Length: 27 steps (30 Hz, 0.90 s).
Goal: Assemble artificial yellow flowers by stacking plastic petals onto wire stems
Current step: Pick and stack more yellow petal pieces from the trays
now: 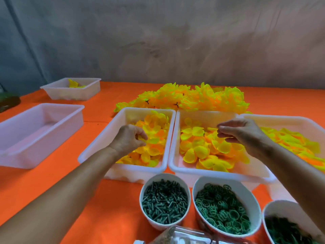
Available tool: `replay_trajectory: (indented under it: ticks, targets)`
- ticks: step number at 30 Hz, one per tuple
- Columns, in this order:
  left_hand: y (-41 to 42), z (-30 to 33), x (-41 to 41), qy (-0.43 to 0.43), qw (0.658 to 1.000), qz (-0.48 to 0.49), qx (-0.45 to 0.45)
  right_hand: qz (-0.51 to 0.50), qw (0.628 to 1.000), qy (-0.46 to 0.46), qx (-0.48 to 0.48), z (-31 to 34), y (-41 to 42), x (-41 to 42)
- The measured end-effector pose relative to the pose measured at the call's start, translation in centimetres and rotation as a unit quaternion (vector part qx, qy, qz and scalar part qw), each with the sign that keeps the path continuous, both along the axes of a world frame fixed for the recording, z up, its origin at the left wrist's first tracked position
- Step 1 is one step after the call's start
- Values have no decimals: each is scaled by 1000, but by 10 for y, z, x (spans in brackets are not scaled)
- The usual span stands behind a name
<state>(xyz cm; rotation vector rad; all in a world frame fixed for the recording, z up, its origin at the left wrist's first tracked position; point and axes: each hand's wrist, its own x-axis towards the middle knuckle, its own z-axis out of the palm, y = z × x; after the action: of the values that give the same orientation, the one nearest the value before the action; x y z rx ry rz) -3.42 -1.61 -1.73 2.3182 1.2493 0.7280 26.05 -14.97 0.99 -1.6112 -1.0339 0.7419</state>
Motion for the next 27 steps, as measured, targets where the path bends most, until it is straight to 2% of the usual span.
replay_trajectory:
  ticks: [4,6,8,11,13,16,20,22,25,27]
  targets:
    - [-3,1,-1,153,984,-67,-68,1,1000,1,-11,-2,-6,5]
    - [-4,9,-3,175,977,-89,-81,2,1000,-17,-12,-2,-5,9]
    - [-1,22,-2,127,987,-79,-62,7,998,-63,-18,-4,-2,12]
    - [1,38,11,4,996,-62,-63,44,982,-180,-45,-11,10,6]
    - [-1,42,26,-38,995,-65,-70,84,949,-294,-80,-17,20,-5]
    - [-4,39,51,-57,995,-66,-50,146,865,-464,-125,-27,34,-21]
    - [-1,37,80,-102,992,-57,-38,147,804,-561,-128,-37,44,-26]
    - [5,38,92,-130,990,-38,-32,137,806,-563,-120,-43,45,-23]
    - [13,37,111,-163,986,-13,-19,112,858,-490,-108,-47,46,-17]
    - [16,33,124,-125,992,-9,15,108,881,-450,-98,-48,48,-13]
